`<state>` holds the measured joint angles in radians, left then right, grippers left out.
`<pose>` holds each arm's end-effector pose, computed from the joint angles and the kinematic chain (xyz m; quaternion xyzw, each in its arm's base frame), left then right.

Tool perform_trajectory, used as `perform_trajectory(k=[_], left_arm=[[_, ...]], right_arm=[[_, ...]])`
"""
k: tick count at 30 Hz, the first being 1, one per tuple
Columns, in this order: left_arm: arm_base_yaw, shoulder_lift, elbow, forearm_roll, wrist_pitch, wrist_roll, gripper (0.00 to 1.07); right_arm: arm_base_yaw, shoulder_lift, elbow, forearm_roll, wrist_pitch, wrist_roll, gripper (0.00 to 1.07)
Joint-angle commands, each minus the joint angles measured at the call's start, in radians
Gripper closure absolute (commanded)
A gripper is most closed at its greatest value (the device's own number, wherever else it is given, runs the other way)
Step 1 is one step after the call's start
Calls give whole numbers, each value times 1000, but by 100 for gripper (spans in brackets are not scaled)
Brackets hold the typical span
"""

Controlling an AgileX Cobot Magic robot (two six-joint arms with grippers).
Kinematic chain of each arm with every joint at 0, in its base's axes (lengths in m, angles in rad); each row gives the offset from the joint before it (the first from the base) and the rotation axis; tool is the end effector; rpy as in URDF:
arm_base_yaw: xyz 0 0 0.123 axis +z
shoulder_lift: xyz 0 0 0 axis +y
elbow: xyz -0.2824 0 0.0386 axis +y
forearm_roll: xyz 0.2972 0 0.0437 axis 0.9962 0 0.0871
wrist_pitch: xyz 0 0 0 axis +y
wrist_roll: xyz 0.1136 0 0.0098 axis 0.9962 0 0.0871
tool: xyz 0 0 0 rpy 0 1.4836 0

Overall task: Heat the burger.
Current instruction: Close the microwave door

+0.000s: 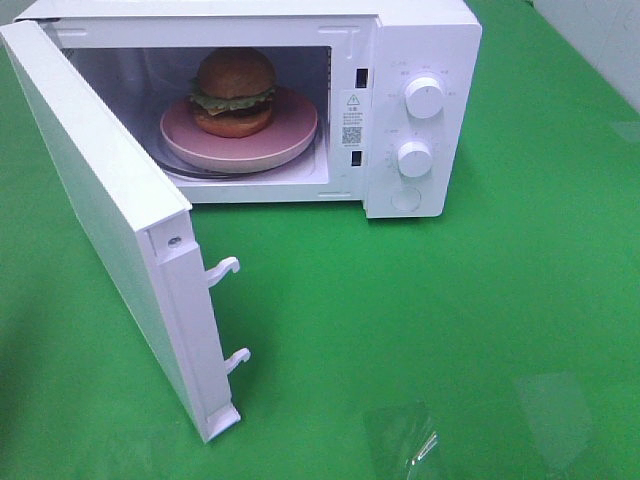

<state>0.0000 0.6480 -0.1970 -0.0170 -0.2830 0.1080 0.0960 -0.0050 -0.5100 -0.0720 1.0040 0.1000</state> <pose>0.1983 0.0005 0.2247 0.0321 0.7344 0.0328 0.6772 0.0597 -0.0012 0.3001 0.0023 0.8334 0.0181 0.5523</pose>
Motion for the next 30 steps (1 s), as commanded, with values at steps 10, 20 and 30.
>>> perform_trajectory(k=[10, 20, 30], left_arm=[[0, 357, 12, 56, -360, -108, 107], [0, 585, -20, 337, -534, -279, 107], [-85, 762, -81, 386, -589, -291, 107]], right_arm=[[-3, -23, 1, -2, 0, 4, 32], [-3, -23, 1, -2, 0, 4, 32], [-3, -23, 1, -2, 0, 4, 32]])
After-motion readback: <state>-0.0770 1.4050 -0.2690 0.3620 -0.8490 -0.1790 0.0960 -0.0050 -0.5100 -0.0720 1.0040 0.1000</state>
